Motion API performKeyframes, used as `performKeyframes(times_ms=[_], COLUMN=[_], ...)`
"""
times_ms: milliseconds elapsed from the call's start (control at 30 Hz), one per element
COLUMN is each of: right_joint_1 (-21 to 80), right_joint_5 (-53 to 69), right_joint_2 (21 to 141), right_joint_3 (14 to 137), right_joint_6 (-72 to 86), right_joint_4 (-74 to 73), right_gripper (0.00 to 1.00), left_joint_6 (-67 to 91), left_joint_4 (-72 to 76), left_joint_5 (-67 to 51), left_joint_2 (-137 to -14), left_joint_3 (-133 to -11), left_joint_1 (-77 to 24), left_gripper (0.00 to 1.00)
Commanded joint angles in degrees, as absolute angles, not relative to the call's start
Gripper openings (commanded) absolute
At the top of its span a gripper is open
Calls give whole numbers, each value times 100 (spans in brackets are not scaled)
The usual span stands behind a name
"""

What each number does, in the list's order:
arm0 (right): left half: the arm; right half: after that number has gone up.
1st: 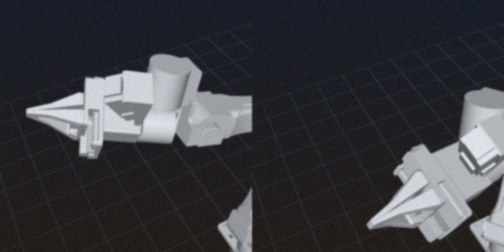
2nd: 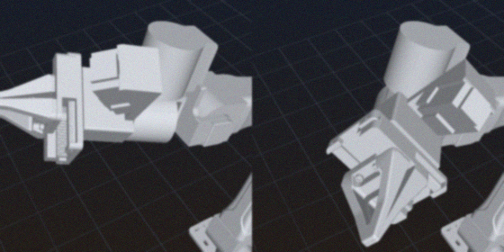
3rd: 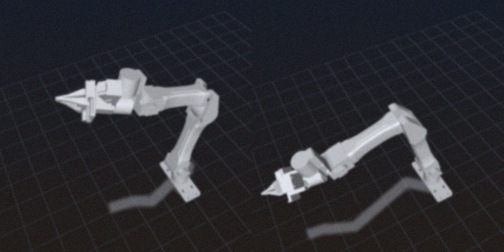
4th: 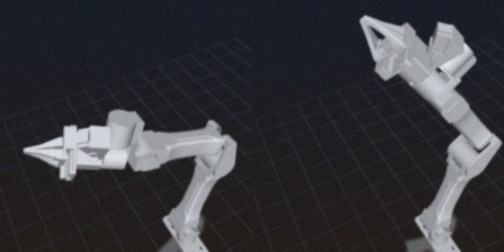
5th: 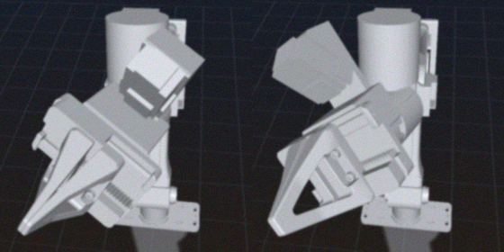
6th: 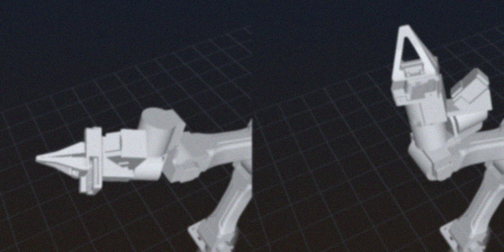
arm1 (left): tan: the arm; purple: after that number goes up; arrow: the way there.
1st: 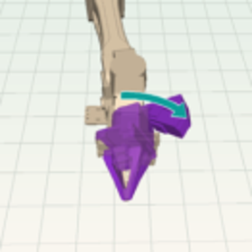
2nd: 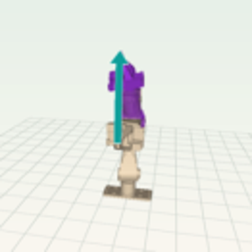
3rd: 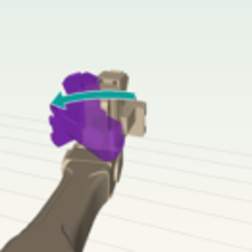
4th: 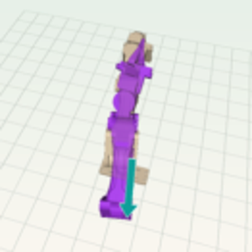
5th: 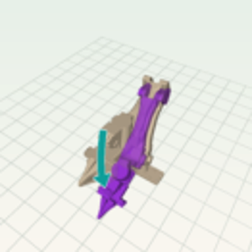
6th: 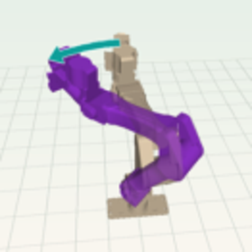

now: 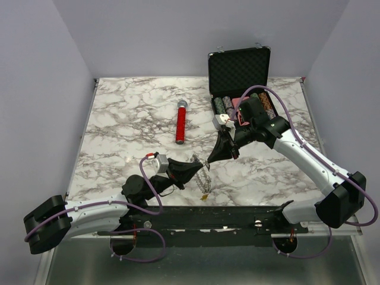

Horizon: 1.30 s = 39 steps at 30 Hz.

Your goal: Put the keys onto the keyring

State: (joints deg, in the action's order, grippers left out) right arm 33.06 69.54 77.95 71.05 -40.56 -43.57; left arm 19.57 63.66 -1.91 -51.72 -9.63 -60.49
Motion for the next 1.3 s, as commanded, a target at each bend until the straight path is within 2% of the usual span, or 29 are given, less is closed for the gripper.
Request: performKeyframes(times_ms=[0, 900, 1267], right_joint_1=[3340, 3349, 3340], right_joint_5=[7172, 7418, 7216], right_joint_2=[7699, 7708, 7646], right_joint_3=[7031, 6900, 7004], right_joint_6=[-4122, -3903, -4270], right_joint_4=[-4535, -4342, -4657], right_gripper=[1, 0, 0], left_joint_6=[1951, 1758, 450], left_joint_4=[6539, 6610, 6372], left_joint_5=[-79, -378, -852], left_joint_2=[-5089, -5256, -4616], left_joint_3=[-1125, -1204, -739], left_joint_1=[-6073, -6073, -6029], left_gripper=[0, 0, 0])
